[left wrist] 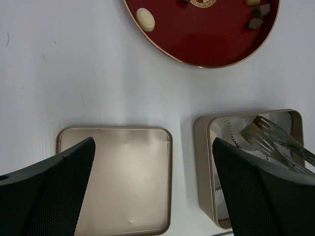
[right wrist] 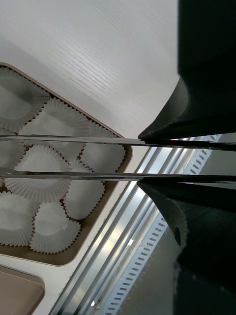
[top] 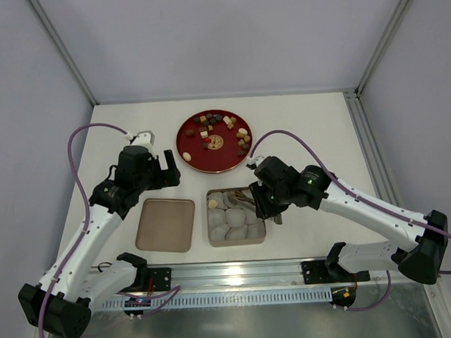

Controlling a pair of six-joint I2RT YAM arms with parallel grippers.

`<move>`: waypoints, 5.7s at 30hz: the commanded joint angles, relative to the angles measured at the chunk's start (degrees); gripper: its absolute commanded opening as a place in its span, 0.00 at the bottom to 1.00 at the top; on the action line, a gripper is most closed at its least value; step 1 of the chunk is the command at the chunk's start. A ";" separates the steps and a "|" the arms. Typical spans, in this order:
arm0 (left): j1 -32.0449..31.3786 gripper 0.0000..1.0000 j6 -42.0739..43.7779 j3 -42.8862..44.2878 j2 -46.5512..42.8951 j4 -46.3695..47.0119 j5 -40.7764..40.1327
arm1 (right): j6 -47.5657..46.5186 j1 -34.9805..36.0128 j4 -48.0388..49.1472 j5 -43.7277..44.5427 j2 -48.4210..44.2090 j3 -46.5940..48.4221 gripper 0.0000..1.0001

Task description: Pack the chocolate

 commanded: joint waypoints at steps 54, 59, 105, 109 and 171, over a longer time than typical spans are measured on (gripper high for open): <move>0.25 1.00 -0.29 1.48 -0.01 0.59 -0.37 | -10.10 -11.84 1.02 1.12 50.80 56.84 0.42; 0.25 1.00 -0.29 1.39 0.08 0.59 -0.28 | -9.83 -11.22 0.84 1.91 51.68 56.58 0.42; 0.25 1.00 -0.29 1.39 -0.01 0.67 -0.11 | -10.71 -10.61 -2.06 4.45 55.38 62.20 0.28; 0.25 1.00 -0.29 1.48 -0.01 0.67 -0.19 | -10.97 -10.61 -2.58 5.42 52.92 62.20 0.28; 0.25 1.00 -0.29 1.39 0.34 0.50 0.16 | 3.70 -0.59 -3.02 7.97 -7.91 -3.19 0.31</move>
